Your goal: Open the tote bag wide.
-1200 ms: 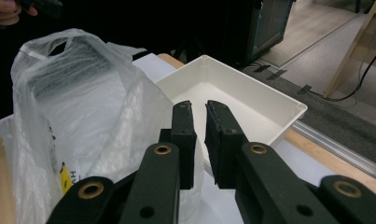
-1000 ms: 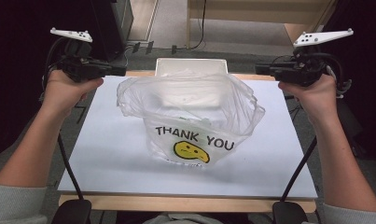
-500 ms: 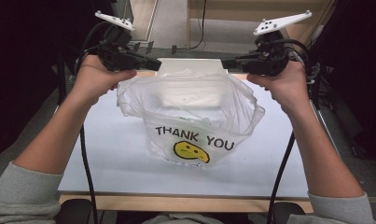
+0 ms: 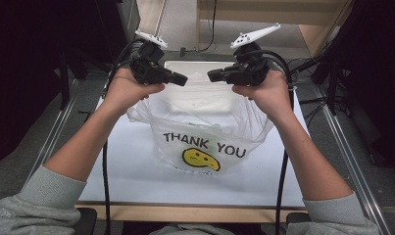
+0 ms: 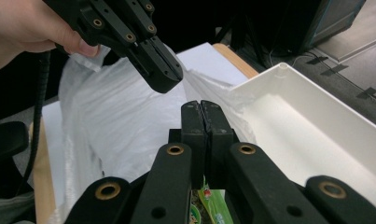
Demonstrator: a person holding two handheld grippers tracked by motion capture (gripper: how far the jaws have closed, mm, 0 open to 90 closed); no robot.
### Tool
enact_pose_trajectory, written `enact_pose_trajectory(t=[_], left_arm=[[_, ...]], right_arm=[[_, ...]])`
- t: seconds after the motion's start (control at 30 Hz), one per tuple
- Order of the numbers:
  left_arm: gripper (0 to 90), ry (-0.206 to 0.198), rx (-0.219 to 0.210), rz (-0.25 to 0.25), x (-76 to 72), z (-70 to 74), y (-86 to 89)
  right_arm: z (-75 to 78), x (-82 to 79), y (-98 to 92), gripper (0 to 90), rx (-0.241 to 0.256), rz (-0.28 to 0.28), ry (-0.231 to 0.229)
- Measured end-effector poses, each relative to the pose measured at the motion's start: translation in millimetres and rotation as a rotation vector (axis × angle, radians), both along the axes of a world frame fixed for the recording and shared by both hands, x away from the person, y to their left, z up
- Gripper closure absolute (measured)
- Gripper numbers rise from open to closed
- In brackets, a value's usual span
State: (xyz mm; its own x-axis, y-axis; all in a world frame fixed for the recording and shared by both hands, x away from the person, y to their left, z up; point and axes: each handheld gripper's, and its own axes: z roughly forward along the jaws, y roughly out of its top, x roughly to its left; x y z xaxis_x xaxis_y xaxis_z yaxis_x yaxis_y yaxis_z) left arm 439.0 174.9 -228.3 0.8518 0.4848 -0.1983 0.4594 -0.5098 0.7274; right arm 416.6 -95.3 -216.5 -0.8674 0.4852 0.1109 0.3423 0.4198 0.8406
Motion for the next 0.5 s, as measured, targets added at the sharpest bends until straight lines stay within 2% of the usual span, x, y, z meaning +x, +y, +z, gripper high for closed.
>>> enact_pose_trajectory(t=[0.3,0.4,0.5], left_arm=[[87.4,0.049,0.018,0.02,7.7,-27.3,-1.1],[87.4,0.065,0.012,0.025,8.7,-35.0,-1.0],[87.3,0.069,0.028,0.027,9.1,-43.2,-1.6]], right_arm=[[-28.9,9.3,9.8,90.0,-0.053,0.004,0.042],[-33.5,10.8,10.4,90.0,-0.063,-0.002,0.043],[-40.4,13.2,10.8,90.0,-0.074,-0.012,0.055]])
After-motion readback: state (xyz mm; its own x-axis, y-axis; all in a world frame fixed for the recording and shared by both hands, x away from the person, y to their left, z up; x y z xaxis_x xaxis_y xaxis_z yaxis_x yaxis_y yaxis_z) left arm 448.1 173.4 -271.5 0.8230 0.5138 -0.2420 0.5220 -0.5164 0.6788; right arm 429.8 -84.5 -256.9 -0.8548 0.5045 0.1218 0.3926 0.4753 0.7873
